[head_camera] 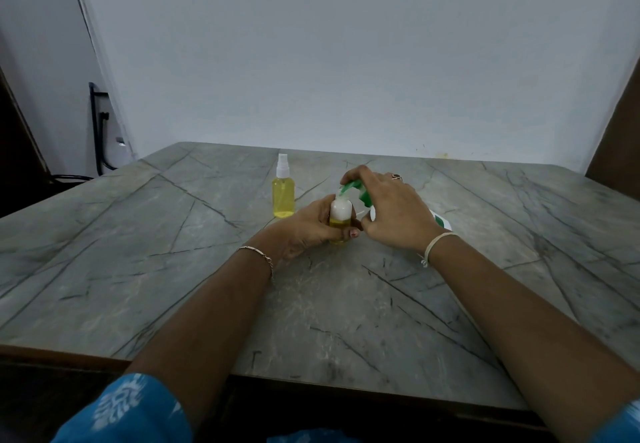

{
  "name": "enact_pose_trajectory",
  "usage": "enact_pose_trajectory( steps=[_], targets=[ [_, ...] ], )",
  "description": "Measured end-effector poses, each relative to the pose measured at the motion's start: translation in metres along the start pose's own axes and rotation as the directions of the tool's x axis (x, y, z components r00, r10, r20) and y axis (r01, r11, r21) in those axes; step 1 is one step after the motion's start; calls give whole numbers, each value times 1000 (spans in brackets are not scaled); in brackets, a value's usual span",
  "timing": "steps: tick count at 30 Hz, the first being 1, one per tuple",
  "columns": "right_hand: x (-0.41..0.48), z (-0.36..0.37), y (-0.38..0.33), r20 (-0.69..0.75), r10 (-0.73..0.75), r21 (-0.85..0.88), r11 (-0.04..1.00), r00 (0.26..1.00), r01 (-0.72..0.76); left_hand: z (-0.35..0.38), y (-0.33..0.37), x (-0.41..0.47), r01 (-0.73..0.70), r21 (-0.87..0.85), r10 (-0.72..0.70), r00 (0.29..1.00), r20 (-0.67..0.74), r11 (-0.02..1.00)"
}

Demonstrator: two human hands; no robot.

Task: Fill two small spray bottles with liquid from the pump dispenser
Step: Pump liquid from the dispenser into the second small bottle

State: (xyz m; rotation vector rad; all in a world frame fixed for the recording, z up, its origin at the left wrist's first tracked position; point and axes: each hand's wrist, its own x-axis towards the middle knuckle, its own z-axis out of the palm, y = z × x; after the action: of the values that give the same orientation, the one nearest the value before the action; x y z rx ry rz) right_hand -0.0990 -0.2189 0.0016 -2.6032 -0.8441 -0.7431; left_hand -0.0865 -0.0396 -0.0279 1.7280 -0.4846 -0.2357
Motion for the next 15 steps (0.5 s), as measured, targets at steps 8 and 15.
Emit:
enact_pose_trajectory(
  steps=[8,15],
  targets=[
    [-4,-1,3,18,-3,8,1000,1000,3,2,4,-2,0,-4,0,1000,-9,1000],
    [-2,0,0,4,7,13,1000,1000,-7,3,5,-3,10,25,-10,1000,-13,1000]
  ],
)
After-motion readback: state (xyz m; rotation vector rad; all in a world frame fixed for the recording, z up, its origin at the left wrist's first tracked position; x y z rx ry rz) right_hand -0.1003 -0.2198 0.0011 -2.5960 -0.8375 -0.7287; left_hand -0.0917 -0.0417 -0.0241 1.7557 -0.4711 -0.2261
